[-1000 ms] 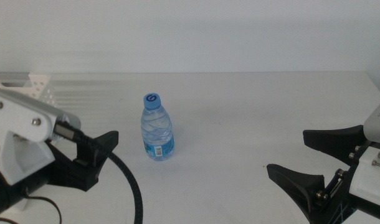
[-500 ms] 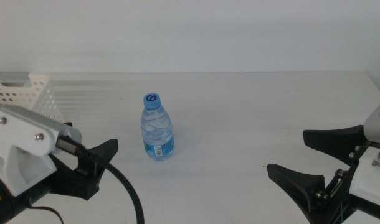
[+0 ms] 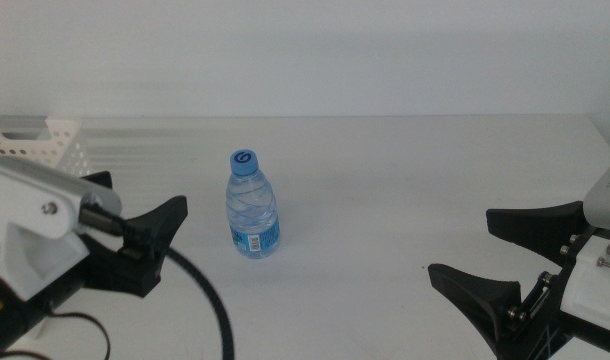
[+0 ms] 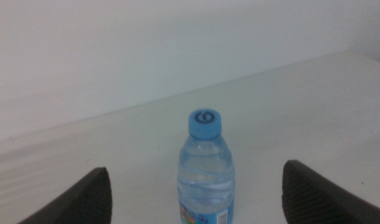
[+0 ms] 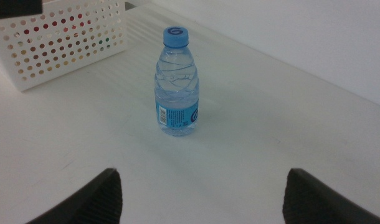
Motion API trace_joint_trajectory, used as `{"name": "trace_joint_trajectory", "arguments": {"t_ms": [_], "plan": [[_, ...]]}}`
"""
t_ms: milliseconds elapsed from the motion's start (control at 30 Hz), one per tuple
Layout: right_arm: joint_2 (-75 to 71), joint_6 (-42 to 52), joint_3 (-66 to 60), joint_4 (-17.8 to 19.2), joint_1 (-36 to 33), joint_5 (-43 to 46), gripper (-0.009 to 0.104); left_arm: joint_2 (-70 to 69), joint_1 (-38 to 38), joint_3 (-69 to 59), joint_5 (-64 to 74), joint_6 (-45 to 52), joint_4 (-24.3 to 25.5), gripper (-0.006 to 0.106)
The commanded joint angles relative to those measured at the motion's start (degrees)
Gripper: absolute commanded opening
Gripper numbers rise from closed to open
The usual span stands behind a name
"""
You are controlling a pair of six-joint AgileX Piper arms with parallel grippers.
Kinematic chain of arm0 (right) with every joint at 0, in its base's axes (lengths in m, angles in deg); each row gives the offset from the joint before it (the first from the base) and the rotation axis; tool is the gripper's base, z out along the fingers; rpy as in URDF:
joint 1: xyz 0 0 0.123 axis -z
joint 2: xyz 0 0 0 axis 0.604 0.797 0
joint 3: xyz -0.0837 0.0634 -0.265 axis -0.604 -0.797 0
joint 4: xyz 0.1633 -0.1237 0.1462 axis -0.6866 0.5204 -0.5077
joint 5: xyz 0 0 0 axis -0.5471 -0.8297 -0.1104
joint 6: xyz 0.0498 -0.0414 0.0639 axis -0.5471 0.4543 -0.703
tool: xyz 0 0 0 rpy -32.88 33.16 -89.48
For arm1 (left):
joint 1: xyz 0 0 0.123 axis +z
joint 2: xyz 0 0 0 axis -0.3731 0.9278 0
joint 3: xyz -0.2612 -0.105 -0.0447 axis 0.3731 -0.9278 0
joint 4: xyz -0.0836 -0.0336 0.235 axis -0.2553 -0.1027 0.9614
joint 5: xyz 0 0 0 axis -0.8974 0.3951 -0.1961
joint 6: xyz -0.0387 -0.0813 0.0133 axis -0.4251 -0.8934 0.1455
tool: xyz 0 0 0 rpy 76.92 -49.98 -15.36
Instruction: Use arms to grab the bottles and put them into the dustbin to the left of the table.
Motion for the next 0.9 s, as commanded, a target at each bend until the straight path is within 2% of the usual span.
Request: {"name": "trace_joint_trajectory", "arguments": {"t_ms": [0,333,467,667,867], "plan": [[-0.6,0.5,1.3,0.2,-0.1,4.2,0.067,1.1,-0.2,3.2,-5.8,-0.8,-0.1,0.09],[-0.6,0.5,1.3,0.2,-0.1,4.2,0.067,14.7,-0.2,14.4,-8.1,-0.9,1.1,0.09],[-0.6,0.5,1.3,0.2,-0.1,4.2,0.067,21.6,-0.2,17.1,-14.5,-4.7,4.2,0.09],[-0.6,0.5,1.3,0.2,-0.1,4.2,0.067,30.8,-0.2,18.0,-26.5,-12.4,11.4,0.09],[-0.6,0.5,1.3,0.2,-0.1,4.2,0.067,37.3,-0.1,18.0,-31.5,-12.7,12.2,0.09]]}}
